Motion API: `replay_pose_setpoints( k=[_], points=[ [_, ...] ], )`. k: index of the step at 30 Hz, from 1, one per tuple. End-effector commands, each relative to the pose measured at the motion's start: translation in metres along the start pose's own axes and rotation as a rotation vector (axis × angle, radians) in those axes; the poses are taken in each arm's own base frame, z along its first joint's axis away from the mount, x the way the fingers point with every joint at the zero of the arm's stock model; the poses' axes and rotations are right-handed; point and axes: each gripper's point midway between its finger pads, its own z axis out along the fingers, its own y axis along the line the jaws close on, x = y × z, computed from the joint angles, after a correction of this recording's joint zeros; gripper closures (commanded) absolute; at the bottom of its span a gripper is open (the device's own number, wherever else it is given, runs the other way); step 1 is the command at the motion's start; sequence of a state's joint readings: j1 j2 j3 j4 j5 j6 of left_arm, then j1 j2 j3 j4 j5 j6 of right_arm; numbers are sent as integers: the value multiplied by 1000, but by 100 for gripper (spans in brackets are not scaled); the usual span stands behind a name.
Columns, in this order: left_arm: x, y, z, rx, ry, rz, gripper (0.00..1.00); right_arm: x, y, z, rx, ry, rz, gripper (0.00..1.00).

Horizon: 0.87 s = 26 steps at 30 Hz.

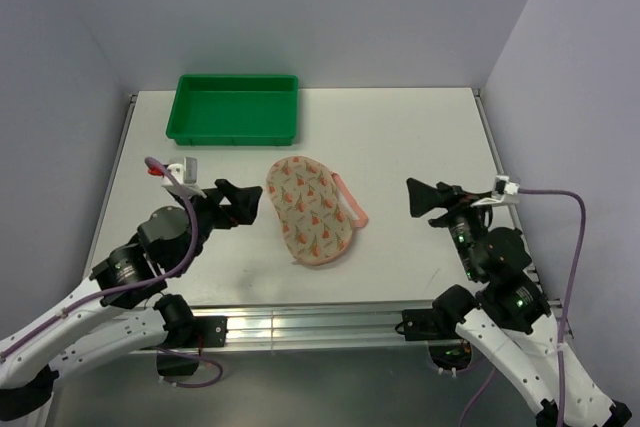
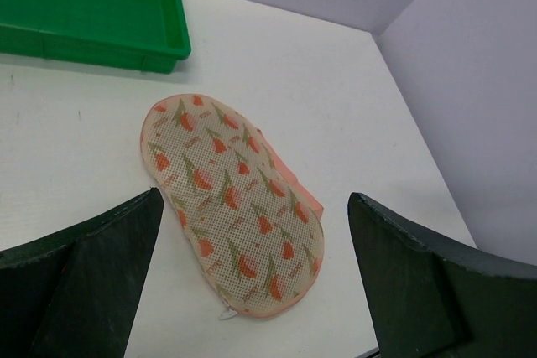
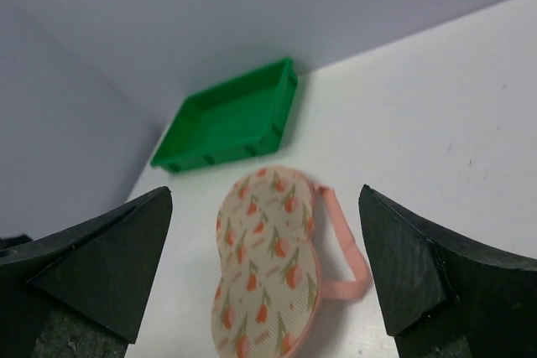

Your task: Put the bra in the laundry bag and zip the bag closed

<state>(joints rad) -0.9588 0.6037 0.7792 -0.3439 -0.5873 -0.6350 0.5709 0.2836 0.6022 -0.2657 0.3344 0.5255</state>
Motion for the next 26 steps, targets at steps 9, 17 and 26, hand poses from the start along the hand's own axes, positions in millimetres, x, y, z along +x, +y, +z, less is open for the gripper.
replay_pose_setpoints(
  k=[9, 17, 26],
  points=[
    [-59, -5, -27, 16, -94, 94, 1, -54, -19, -21, 115, -191, -4, 0],
    [-57, -1, -24, 28, -136, 143, 1, -57, -25, -16, 163, -211, -7, 0],
    [-41, 4, -14, -4, -85, 198, 1, -47, -25, -2, 178, -185, -20, 0]
  ],
)
